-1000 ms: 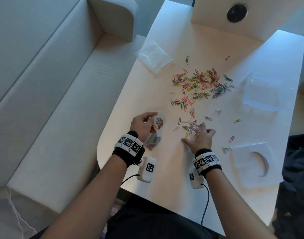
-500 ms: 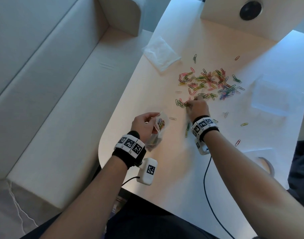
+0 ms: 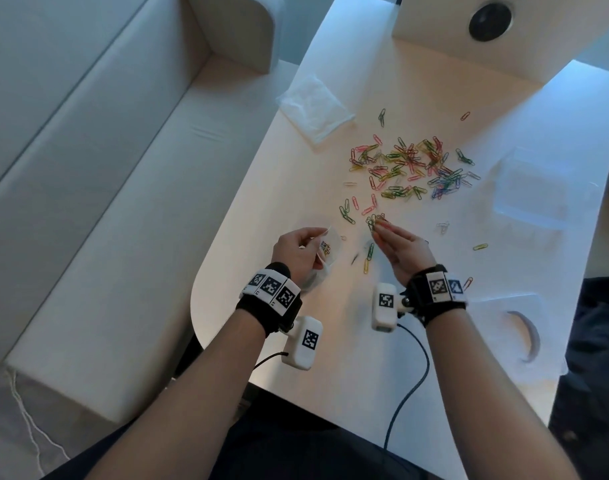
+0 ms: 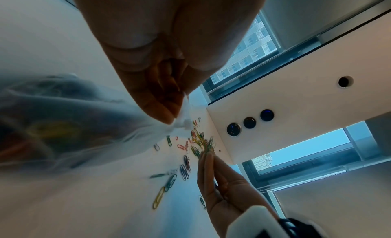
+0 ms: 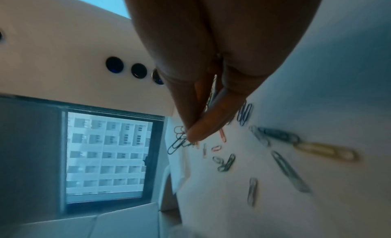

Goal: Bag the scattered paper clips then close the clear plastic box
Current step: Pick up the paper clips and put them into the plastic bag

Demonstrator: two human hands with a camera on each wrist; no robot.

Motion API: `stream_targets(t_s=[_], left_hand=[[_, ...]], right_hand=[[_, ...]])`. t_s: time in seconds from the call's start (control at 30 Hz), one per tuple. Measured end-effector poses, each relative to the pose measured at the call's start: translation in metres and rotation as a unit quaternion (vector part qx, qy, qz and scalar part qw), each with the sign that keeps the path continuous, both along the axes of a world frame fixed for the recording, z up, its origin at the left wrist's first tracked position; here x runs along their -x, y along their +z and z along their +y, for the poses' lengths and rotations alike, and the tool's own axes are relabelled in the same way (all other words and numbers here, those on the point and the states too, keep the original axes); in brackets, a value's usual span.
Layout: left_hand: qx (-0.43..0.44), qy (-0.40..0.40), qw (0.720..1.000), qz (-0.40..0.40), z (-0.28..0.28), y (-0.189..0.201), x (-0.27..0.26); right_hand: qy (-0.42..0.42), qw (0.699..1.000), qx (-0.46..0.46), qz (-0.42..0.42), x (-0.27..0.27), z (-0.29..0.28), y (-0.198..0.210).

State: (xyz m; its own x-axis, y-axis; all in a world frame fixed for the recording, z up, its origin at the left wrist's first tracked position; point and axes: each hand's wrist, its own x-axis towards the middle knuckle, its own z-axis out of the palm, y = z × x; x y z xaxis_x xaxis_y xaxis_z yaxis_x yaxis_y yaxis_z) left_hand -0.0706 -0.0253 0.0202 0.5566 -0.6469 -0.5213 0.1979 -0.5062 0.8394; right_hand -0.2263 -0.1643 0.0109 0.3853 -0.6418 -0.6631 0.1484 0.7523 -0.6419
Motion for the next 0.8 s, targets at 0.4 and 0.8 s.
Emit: stream_targets(t_s=[0.4,0.8], left_hand=[[-0.001,-0.046,0.998,-0.046,0.003,0.007,0.012],[0.009,0.014,0.998,-0.068,0.033,0.007,-0.024]], right_hand=[[0.345,0.788,0.43,0.274,-0.029,0.057,0.036],[0.347,0.65,0.636,0.23,0.0,0.06,0.006]])
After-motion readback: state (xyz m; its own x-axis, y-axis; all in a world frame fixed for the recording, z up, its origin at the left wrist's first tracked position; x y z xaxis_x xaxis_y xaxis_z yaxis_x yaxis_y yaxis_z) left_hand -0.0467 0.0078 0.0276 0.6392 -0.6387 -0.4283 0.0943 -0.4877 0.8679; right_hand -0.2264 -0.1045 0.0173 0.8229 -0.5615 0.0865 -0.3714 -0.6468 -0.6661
